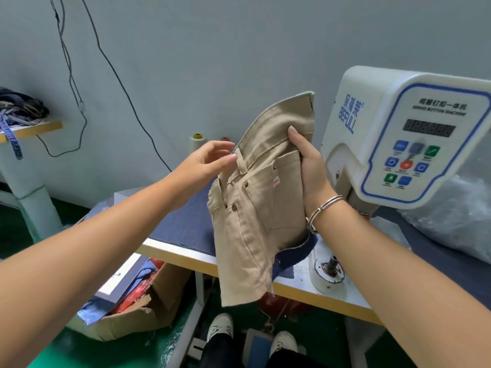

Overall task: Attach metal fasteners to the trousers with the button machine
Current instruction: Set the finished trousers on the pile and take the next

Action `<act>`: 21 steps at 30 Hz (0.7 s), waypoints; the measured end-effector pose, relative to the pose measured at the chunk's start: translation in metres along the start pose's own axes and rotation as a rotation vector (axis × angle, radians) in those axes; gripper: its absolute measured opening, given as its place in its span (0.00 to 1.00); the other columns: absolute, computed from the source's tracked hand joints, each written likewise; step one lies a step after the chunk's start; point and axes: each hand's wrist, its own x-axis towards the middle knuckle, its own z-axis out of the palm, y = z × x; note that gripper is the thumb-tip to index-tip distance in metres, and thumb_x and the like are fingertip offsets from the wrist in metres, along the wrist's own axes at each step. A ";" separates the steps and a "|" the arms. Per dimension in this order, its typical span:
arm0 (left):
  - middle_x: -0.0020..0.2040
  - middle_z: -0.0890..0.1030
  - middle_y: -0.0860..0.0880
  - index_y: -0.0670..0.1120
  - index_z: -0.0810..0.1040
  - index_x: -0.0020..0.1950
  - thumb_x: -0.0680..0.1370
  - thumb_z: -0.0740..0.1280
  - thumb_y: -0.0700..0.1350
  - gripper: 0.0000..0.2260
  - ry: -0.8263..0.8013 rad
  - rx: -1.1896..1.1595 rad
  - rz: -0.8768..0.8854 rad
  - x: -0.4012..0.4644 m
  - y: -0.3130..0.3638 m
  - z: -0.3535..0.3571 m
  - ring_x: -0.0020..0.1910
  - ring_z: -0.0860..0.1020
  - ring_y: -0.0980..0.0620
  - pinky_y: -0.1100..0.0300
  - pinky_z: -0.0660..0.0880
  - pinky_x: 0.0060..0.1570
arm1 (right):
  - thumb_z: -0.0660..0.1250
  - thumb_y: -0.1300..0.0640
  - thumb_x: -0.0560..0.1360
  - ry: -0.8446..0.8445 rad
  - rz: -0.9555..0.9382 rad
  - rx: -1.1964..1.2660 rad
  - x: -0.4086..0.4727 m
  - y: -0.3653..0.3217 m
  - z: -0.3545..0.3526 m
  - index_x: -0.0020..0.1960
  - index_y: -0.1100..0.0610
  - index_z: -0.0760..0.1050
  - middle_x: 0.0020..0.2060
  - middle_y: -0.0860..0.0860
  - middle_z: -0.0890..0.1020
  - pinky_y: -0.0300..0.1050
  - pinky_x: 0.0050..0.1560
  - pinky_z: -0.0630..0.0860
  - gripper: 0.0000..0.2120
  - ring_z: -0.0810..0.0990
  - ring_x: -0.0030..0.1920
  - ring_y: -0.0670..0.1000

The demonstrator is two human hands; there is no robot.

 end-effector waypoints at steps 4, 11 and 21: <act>0.40 0.80 0.54 0.51 0.78 0.42 0.78 0.68 0.45 0.04 0.181 0.042 0.030 0.005 0.007 0.001 0.38 0.76 0.63 0.72 0.70 0.42 | 0.64 0.53 0.77 0.061 -0.038 -0.003 -0.005 0.006 0.005 0.52 0.63 0.82 0.52 0.61 0.82 0.54 0.55 0.79 0.14 0.82 0.52 0.59; 0.30 0.74 0.53 0.47 0.69 0.41 0.83 0.55 0.41 0.11 0.106 -0.393 0.055 0.006 0.060 -0.012 0.28 0.73 0.58 0.66 0.70 0.31 | 0.61 0.42 0.75 0.000 -0.069 -0.046 -0.025 0.027 0.003 0.56 0.54 0.82 0.55 0.54 0.83 0.49 0.56 0.77 0.20 0.81 0.56 0.54; 0.38 0.67 0.49 0.51 0.72 0.42 0.66 0.63 0.31 0.15 -0.289 0.051 0.099 0.033 0.135 -0.052 0.33 0.67 0.55 0.67 0.69 0.31 | 0.65 0.55 0.77 0.083 0.342 -0.894 -0.024 0.036 -0.009 0.71 0.49 0.62 0.65 0.45 0.69 0.52 0.53 0.80 0.24 0.73 0.61 0.47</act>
